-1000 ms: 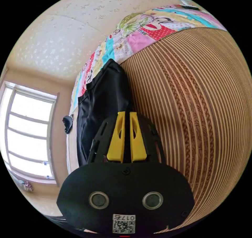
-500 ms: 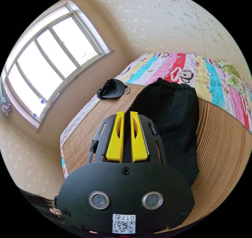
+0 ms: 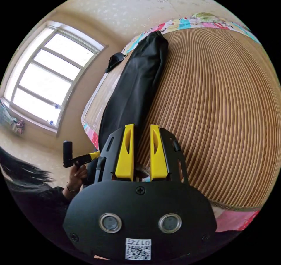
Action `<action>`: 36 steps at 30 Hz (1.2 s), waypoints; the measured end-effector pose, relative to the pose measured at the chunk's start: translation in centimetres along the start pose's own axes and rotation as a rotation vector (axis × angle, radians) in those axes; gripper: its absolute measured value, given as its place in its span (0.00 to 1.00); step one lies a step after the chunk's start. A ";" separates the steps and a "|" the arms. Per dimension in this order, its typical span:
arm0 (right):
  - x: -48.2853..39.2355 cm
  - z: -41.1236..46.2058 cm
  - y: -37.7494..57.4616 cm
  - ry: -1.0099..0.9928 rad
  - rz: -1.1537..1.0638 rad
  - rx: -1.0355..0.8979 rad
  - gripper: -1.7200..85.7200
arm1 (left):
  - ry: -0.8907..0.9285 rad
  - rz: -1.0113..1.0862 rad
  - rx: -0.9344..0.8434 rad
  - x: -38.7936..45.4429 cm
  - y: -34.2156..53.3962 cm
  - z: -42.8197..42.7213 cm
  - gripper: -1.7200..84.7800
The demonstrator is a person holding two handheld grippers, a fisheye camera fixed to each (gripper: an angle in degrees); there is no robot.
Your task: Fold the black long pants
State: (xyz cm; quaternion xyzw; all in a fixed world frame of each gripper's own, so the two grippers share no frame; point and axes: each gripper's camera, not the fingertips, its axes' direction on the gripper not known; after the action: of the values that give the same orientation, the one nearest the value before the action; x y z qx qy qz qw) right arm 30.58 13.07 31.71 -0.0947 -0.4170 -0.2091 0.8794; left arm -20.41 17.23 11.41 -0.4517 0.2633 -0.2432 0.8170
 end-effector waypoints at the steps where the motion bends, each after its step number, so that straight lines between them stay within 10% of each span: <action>1: 0.1 -0.1 1.0 -0.026 0.024 0.004 0.10 | -0.012 0.001 -0.015 0.3 0.0 0.8 0.11; 11: -7.6 -4.9 6.9 -0.014 -0.070 0.124 0.04 | 0.177 0.158 0.045 7.6 1.8 -1.9 0.05; 20: -6.8 -0.5 8.0 0.084 -0.092 0.034 0.06 | -0.087 -0.088 0.052 4.9 5.6 0.2 0.11; 36: -5.5 11.4 -41.0 0.477 -0.174 0.123 0.16 | -0.065 -0.108 0.143 6.7 5.7 3.2 0.10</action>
State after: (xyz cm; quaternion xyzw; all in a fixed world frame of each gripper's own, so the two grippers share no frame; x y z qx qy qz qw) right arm 1.26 -18.09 34.31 0.0473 -0.2163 -0.2745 0.9358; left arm -12.42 17.62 6.55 -0.4134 0.1939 -0.2902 0.8410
